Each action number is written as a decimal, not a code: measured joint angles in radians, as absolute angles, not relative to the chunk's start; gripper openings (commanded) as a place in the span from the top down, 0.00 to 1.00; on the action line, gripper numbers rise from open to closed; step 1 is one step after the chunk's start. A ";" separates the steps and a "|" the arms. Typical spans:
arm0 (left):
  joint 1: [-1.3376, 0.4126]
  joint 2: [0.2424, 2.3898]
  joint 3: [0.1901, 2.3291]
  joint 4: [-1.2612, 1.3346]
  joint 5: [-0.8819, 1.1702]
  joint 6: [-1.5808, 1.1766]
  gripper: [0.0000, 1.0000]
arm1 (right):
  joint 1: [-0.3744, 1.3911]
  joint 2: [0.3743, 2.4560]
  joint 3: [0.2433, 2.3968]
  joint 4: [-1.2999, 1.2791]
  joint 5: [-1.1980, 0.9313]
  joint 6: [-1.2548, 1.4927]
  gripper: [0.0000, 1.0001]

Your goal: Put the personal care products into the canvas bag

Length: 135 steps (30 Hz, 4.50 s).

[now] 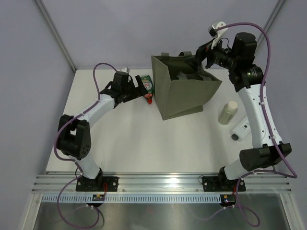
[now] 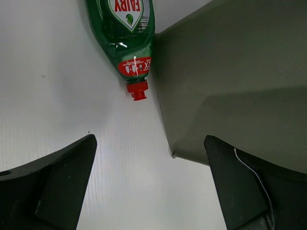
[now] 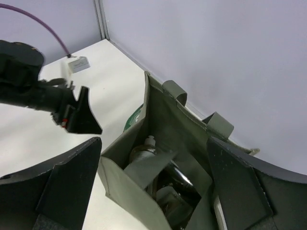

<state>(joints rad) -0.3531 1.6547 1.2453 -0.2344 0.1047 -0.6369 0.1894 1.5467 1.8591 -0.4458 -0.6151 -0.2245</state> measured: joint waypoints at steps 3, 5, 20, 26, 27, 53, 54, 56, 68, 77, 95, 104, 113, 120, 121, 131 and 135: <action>-0.353 1.757 1.328 -0.248 0.088 -0.637 0.01 | 0.148 1.507 1.851 -0.484 -0.673 -0.224 0.01; -0.353 1.829 1.393 -0.267 0.061 -0.638 0.01 | 0.124 1.459 1.800 -0.500 -0.710 -0.224 0.00; -0.361 2.408 2.151 -0.537 -0.123 -0.627 0.01 | 0.014 1.051 1.117 -0.605 -0.834 -0.290 0.00; -0.361 2.536 2.317 -0.649 -0.144 -0.620 0.01 | -0.029 1.028 1.057 -0.580 -0.868 -0.257 0.00; -0.363 2.550 2.328 -0.668 -0.145 -0.620 0.01 | -0.038 1.024 1.053 -0.571 -0.876 -0.253 0.00; -0.428 2.454 2.128 -0.744 -0.241 -0.439 0.90 | -0.111 0.908 0.974 -0.535 -0.991 -0.193 0.00; -0.427 2.420 2.064 -0.722 -0.221 -0.441 0.94 | -0.111 0.905 0.975 -0.546 -0.992 -0.197 0.00; -0.417 2.330 1.907 -0.658 -0.164 -0.451 1.00 | -0.112 0.897 0.974 -0.569 -0.998 -0.205 0.01; -0.392 1.839 1.163 -0.405 0.029 -0.507 0.64 | -0.112 0.873 0.975 -0.628 -1.040 -0.226 0.00; -0.445 1.768 1.078 -0.402 -0.038 -0.513 0.01 | -0.112 0.892 0.974 -0.630 -1.041 -0.226 0.01; -0.444 1.959 1.388 -0.628 -0.186 -0.401 0.01 | -0.112 0.882 0.965 -0.629 -1.037 -0.233 0.01; -0.444 1.955 1.391 -0.640 -0.187 -0.344 0.01 | -0.112 0.878 0.957 -0.625 -1.038 -0.232 0.01; -0.444 2.011 1.489 -0.680 -0.178 -0.314 0.26 | -0.112 0.861 0.952 -0.627 -1.039 -0.235 0.00; -0.442 1.982 1.473 -0.656 -0.152 -0.303 0.01 | -0.112 0.868 0.947 -0.643 -1.069 -0.267 0.00; -0.442 1.986 1.473 -0.661 -0.153 -0.295 0.01 | -0.112 0.874 0.947 -0.644 -1.077 -0.268 0.01; -0.440 2.085 1.586 -0.736 -0.085 -0.277 0.01 | -0.112 0.908 0.947 -0.653 -1.103 -0.274 0.01; -0.442 2.130 1.646 -0.772 -0.067 -0.277 0.01 | -0.112 0.908 0.947 -0.653 -1.105 -0.274 0.00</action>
<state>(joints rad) -0.4419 2.1296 1.6463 -0.7715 -0.0666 -0.2768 -0.1123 0.9077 0.9466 -0.6529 -1.1049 -0.2737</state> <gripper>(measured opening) 0.987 0.993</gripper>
